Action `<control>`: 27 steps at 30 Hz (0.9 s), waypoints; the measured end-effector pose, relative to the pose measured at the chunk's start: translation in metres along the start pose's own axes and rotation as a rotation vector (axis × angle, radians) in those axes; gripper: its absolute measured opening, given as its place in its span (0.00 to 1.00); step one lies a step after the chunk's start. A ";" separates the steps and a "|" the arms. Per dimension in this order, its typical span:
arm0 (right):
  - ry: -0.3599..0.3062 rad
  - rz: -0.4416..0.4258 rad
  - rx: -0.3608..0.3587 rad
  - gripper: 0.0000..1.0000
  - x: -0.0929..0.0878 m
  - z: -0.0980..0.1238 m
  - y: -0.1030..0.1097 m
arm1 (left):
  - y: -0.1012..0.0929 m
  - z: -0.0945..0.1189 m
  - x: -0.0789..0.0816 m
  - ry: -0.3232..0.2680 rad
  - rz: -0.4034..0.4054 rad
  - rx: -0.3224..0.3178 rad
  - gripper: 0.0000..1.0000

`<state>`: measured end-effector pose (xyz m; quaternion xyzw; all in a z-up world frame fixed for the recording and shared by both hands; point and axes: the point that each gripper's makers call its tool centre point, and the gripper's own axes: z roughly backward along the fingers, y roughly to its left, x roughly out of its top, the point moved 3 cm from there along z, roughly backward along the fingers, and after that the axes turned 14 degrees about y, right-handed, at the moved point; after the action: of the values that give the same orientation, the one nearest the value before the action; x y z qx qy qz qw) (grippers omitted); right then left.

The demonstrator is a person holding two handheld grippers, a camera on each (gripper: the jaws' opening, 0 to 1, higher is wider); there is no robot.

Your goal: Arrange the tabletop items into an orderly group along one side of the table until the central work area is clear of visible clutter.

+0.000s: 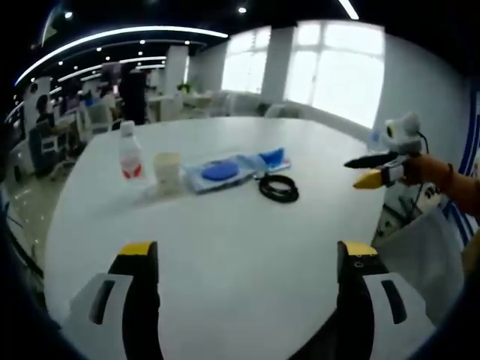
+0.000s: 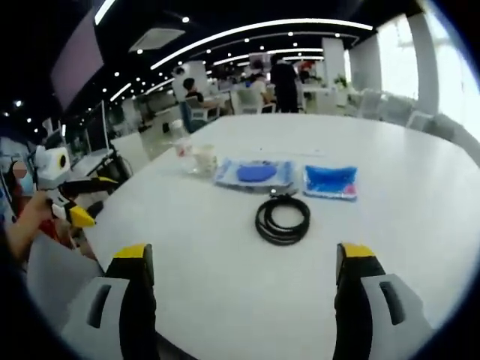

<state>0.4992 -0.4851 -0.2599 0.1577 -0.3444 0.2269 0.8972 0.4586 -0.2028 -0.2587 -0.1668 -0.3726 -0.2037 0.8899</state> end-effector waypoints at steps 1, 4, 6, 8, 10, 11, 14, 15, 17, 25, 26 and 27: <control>0.002 -0.001 -0.002 0.99 -0.002 0.000 0.001 | 0.000 0.000 -0.001 0.000 0.003 -0.001 0.95; 0.000 0.011 -0.015 0.99 -0.007 0.000 0.005 | -0.001 -0.001 -0.004 -0.004 0.009 -0.003 0.95; -0.005 0.016 -0.020 0.99 -0.009 0.000 0.008 | -0.001 -0.001 -0.006 -0.003 0.016 -0.004 0.95; -0.012 0.012 -0.019 0.99 -0.010 -0.002 0.011 | -0.001 -0.001 -0.009 -0.005 0.021 0.001 0.95; -0.033 0.002 -0.015 0.99 -0.009 -0.003 0.014 | 0.001 -0.002 -0.010 -0.018 0.029 0.003 0.95; -0.041 0.001 -0.013 0.99 -0.009 -0.003 0.016 | 0.001 -0.002 -0.011 -0.021 0.034 0.001 0.94; -0.052 0.009 -0.014 0.99 -0.011 -0.008 0.020 | 0.001 -0.002 -0.014 -0.005 0.035 0.009 0.94; -0.055 0.013 -0.014 0.99 -0.012 -0.009 0.022 | 0.002 -0.002 -0.015 0.002 0.031 0.017 0.94; -0.047 0.014 -0.001 0.99 -0.015 -0.014 0.025 | 0.003 -0.002 -0.016 0.005 0.023 0.031 0.94; -0.059 0.033 -0.032 0.99 -0.016 -0.016 0.024 | 0.007 0.001 -0.012 -0.020 0.041 0.042 0.94; -0.053 0.032 -0.032 0.99 -0.018 -0.017 0.023 | 0.007 0.001 -0.012 -0.020 0.043 0.046 0.94; -0.053 0.027 -0.033 0.99 -0.019 -0.017 0.022 | 0.008 0.001 -0.013 -0.021 0.048 0.052 0.94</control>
<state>0.4848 -0.4642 -0.2825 0.1442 -0.3738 0.2292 0.8871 0.4535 -0.1923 -0.2681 -0.1548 -0.3828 -0.1707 0.8946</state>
